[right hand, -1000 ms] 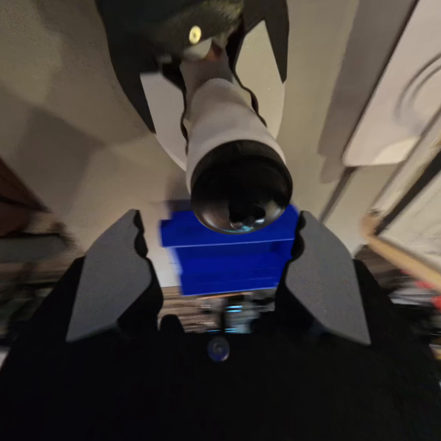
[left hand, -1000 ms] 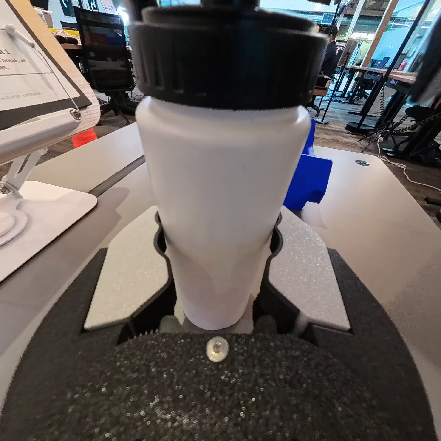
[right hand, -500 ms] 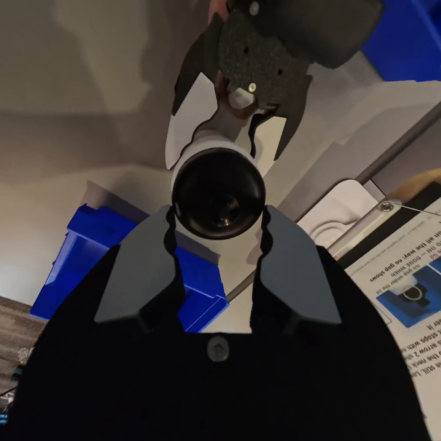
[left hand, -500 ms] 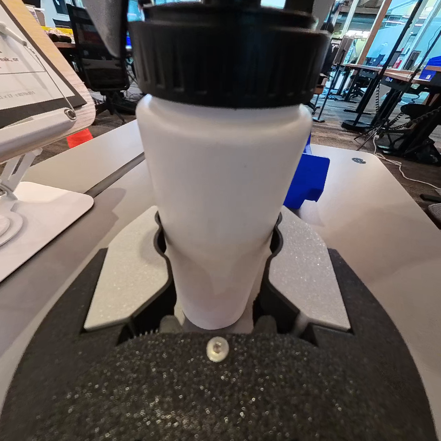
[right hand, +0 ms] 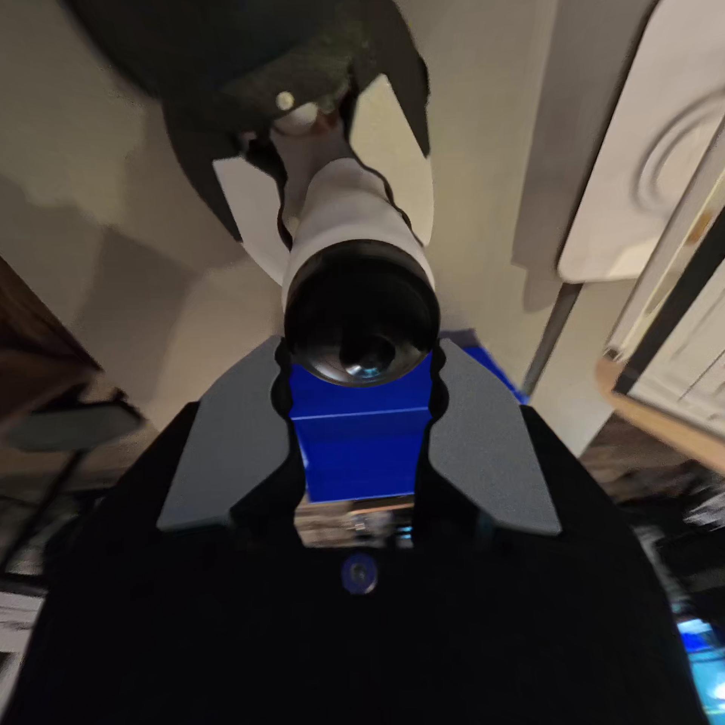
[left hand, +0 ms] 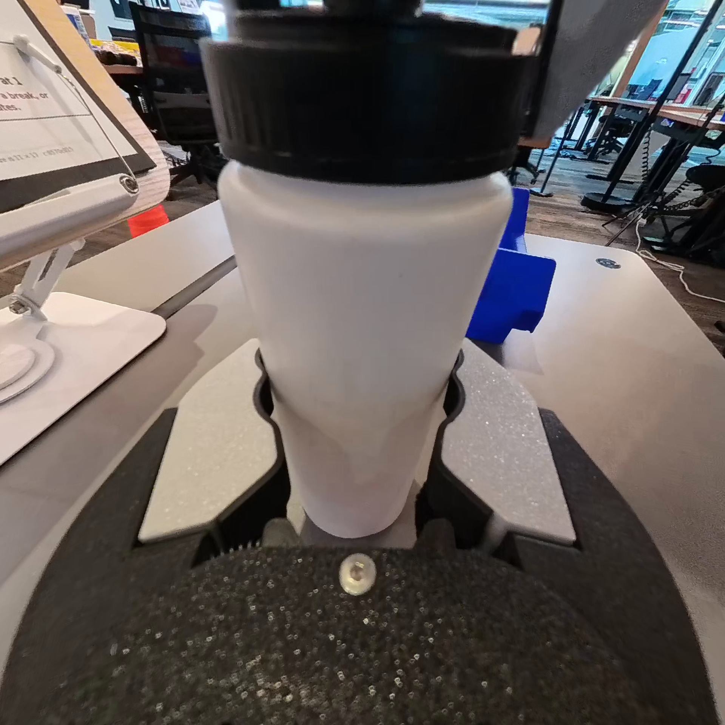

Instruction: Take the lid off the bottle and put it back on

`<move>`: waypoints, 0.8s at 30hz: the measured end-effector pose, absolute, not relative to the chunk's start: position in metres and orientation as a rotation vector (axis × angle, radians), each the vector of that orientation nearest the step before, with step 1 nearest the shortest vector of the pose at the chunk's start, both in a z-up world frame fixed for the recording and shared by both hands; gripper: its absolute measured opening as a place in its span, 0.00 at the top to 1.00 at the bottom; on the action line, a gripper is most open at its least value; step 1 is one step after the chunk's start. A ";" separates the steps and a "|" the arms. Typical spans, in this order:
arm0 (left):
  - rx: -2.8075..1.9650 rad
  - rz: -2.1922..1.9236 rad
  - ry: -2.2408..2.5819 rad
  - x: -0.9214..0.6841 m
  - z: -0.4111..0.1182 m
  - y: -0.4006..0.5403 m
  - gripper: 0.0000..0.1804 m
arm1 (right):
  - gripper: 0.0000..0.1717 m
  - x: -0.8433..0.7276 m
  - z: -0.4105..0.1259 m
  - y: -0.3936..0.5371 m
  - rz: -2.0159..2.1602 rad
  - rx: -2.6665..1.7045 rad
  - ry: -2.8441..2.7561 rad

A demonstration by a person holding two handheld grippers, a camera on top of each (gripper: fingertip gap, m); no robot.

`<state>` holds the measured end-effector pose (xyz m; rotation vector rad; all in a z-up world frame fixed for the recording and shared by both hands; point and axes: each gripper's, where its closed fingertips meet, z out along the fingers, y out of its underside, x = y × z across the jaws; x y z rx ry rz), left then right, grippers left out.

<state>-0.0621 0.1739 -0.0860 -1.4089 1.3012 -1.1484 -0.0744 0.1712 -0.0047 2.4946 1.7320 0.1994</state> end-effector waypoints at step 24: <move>-1.394 -1.181 1.303 -0.064 -0.086 0.173 0.52 | 0.47 -0.049 0.001 0.177 0.092 2.017 2.517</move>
